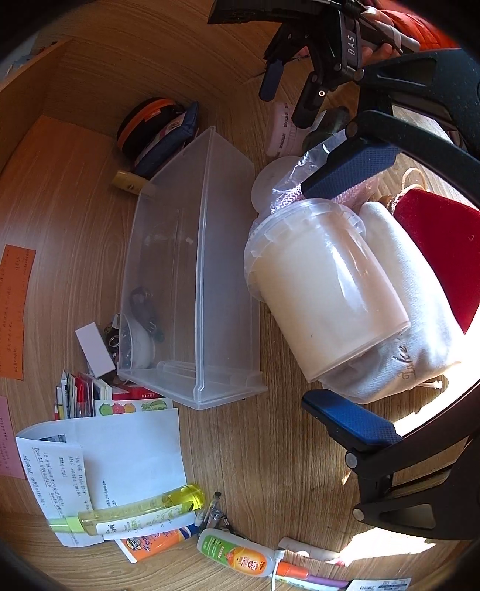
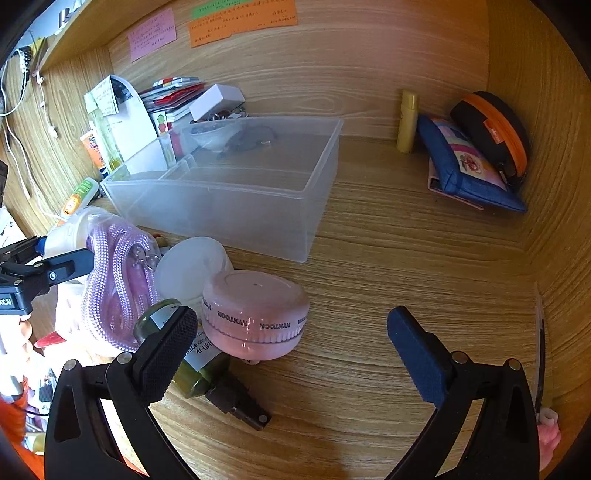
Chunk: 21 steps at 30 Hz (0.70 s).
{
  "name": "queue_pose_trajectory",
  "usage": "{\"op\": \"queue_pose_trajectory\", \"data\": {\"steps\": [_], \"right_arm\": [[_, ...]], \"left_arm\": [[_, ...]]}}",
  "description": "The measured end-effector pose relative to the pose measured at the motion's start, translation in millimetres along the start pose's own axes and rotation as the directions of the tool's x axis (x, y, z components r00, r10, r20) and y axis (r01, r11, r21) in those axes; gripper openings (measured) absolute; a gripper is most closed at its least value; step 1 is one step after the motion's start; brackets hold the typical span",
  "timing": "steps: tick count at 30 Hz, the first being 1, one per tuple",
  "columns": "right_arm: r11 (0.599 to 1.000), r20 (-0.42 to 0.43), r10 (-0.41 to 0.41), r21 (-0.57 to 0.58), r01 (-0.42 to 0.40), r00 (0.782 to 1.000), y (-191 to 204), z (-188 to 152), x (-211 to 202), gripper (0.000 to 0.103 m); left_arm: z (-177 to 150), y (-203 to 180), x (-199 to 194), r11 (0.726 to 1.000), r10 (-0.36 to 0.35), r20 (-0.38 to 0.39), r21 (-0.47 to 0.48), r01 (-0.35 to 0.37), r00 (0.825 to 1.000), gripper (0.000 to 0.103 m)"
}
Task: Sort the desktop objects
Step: 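Reach the left gripper to the beige cylindrical cup while the right gripper approaches the pink jar, then grasp the beige cup with the left gripper while the right gripper grasps the pink jar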
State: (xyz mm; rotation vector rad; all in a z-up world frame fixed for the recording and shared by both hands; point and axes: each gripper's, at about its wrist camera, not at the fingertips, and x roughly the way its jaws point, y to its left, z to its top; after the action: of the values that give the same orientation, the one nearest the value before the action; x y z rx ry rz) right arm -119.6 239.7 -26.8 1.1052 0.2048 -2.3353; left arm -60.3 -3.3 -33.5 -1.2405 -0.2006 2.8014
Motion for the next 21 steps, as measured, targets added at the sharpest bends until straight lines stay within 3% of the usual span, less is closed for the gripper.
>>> {"op": "queue_pose_trajectory", "data": {"steps": [6, 13, 17, 21], "right_arm": [[0.999, -0.033, 0.047, 0.029, -0.046, 0.998, -6, 3, 15, 0.101], [0.99, -0.097, 0.119, 0.082, -0.111, 0.988, -12, 2, 35, 0.078], [0.994, -0.097, 0.093, 0.057, -0.088, 0.991, -9, 1, 36, 0.059], [0.997, -0.089, 0.067, 0.045, -0.063, 0.994, -9, 0, 38, 0.06]], "left_arm": [[2, 6, 8, 0.998, -0.056, 0.005, -0.009, 0.056, 0.998, 0.103], [0, 13, 12, 0.996, -0.092, 0.038, -0.016, 0.093, 0.995, 0.103], [2, 10, 10, 0.993, -0.118, 0.057, 0.008, 0.118, 0.991, 0.089], [3, 9, 10, 0.995, -0.101, 0.071, 0.018, 0.1, 0.992, 0.089]]}}
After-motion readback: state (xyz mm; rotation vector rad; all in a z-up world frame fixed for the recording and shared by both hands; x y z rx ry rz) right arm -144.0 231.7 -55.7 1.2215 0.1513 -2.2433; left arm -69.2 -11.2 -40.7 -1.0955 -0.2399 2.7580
